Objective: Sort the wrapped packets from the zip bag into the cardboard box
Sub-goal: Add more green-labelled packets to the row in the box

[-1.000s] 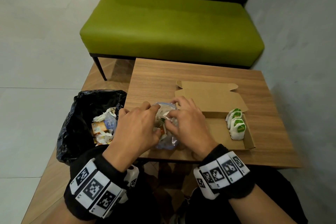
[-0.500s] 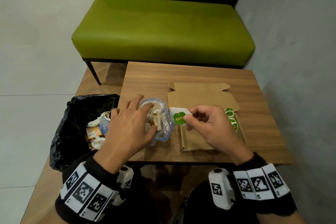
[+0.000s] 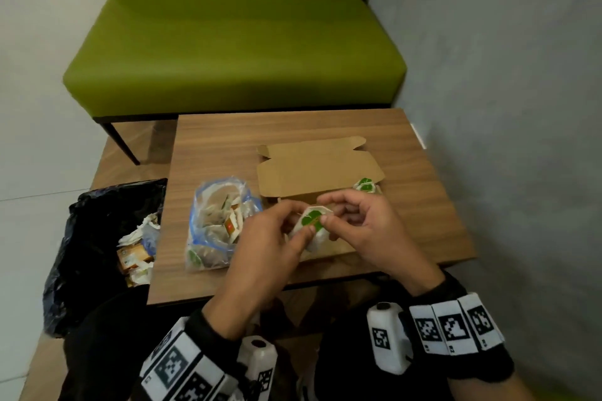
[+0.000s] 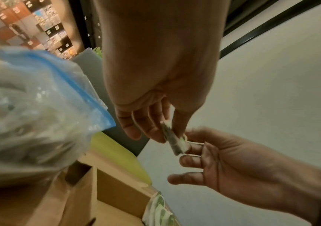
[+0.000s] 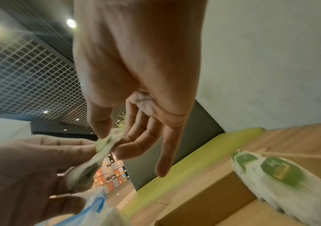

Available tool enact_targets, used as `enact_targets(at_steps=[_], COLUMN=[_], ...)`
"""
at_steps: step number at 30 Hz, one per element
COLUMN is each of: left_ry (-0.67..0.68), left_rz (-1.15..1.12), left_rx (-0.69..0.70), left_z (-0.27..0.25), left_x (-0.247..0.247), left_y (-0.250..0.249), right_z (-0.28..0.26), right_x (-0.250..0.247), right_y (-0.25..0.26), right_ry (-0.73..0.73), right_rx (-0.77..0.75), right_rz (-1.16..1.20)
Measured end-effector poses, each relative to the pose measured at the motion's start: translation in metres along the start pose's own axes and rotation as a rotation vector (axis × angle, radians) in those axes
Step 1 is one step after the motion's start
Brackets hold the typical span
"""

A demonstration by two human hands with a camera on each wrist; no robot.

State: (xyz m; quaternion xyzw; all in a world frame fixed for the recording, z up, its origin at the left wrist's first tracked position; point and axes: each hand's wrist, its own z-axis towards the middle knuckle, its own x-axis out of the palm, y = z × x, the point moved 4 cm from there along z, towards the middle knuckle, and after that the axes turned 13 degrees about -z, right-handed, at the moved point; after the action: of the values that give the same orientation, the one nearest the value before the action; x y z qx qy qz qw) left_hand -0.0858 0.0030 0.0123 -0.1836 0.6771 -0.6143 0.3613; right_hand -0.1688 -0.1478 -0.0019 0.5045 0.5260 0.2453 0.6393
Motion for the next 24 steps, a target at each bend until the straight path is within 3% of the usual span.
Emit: enact_targets(at_steps=[5, 7, 12, 24], left_ry=[-0.077, -0.084, -0.058, -0.084], left_rz=[-0.216, -0.262, -0.401, -0.437], left_rx=[-0.041, -0.03, -0.092, -0.115], left_z=[0.006, 0.009, 0.015, 0.016], left_x=[0.014, 0.02, 0.036, 0.038], left_y=[0.004, 0.003, 0.01, 0.016], right_z=[-0.014, -0.019, -0.023, -0.02], right_x=[-0.008, -0.01, -0.01, -0.014], right_y=[-0.012, -0.012, -0.013, -0.018], right_ry=[-0.291, -0.344, -0.374, -0.405], right_rx=[0.054, 0.032, 0.029, 0.1], right_rz=[0.031, 0.018, 0.024, 0.089])
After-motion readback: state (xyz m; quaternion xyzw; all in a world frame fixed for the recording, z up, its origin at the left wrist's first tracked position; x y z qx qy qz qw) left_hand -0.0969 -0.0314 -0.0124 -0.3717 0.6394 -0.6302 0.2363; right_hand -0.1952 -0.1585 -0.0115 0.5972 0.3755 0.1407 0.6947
